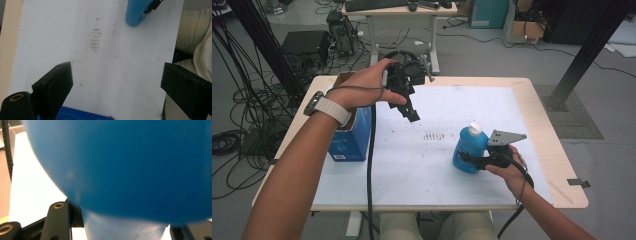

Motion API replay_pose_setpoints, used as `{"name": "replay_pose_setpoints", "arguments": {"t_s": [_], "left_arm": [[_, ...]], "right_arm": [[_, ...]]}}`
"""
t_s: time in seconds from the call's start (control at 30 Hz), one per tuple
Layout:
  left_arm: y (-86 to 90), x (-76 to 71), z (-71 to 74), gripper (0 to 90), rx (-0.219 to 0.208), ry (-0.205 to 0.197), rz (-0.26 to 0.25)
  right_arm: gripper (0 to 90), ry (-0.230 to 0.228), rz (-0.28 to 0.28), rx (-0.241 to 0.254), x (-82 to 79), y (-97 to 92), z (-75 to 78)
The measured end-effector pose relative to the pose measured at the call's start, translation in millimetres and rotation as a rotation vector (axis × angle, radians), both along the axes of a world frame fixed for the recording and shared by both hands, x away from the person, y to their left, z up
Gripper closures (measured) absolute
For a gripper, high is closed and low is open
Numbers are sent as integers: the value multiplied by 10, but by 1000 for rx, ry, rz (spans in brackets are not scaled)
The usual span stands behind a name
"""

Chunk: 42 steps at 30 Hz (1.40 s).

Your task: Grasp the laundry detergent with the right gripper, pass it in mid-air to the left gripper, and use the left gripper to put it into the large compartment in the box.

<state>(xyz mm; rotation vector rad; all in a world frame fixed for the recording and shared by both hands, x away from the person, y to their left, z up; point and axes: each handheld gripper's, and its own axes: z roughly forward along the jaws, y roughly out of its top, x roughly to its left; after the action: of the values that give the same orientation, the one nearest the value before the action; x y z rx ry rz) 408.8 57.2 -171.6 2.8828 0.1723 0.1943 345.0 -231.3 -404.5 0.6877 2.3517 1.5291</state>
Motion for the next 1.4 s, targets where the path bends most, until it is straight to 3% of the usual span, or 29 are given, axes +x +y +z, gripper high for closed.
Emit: {"name": "replay_pose_setpoints", "arguments": {"t_s": [1.4], "left_arm": [[-2,-4,3,109,-4,-2,0]], "right_arm": [[425,1,-1,0,1,0,1]]}}
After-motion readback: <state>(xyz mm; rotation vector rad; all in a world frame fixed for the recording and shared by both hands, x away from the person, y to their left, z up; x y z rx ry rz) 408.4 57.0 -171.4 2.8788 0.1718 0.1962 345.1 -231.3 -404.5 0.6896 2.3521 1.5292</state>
